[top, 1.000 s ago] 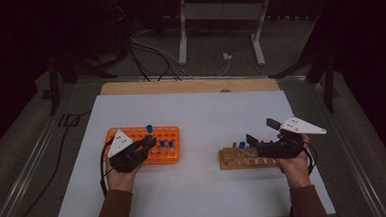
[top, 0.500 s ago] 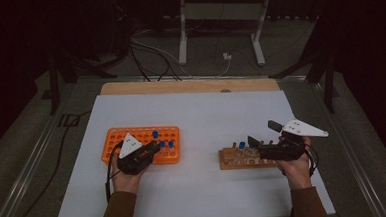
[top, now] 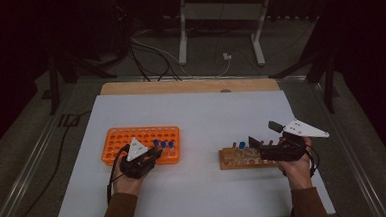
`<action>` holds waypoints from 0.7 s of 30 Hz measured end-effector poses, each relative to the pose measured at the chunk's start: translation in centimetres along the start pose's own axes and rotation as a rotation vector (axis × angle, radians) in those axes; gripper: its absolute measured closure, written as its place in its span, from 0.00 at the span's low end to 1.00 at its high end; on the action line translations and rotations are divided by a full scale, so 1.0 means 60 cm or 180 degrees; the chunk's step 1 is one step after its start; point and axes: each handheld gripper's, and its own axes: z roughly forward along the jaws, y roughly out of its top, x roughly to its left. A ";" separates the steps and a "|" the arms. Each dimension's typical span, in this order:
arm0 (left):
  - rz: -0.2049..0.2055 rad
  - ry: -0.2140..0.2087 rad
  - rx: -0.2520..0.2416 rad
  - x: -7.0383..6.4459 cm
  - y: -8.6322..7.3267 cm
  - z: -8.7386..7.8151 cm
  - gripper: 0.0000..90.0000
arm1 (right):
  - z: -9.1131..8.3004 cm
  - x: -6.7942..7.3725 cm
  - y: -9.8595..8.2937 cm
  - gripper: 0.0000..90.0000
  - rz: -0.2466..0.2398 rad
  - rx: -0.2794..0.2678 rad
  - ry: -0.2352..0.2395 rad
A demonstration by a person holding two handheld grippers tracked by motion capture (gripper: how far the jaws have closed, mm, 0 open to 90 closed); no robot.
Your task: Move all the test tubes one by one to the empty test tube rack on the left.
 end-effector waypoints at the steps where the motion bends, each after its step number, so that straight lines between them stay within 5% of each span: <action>1: -0.0008 0.0007 -0.0009 0.000 0.000 -0.001 0.86 | 0.000 0.000 0.000 0.04 -0.0001 0.0001 -0.0001; 7: -0.0031 0.0017 -0.0271 0.002 0.012 -0.020 0.81 | -0.001 -0.003 -0.001 0.04 0.0011 0.0004 -0.0002; 14: 0.0082 -0.0023 -0.0115 -0.004 0.012 -0.017 0.86 | -0.003 -0.005 -0.006 0.04 -0.0043 0.0061 -0.0015; 21: -0.0099 -0.0139 -0.0178 0.003 0.008 -0.027 0.78 | -0.008 -0.007 -0.016 0.04 -0.0122 0.0147 -0.0037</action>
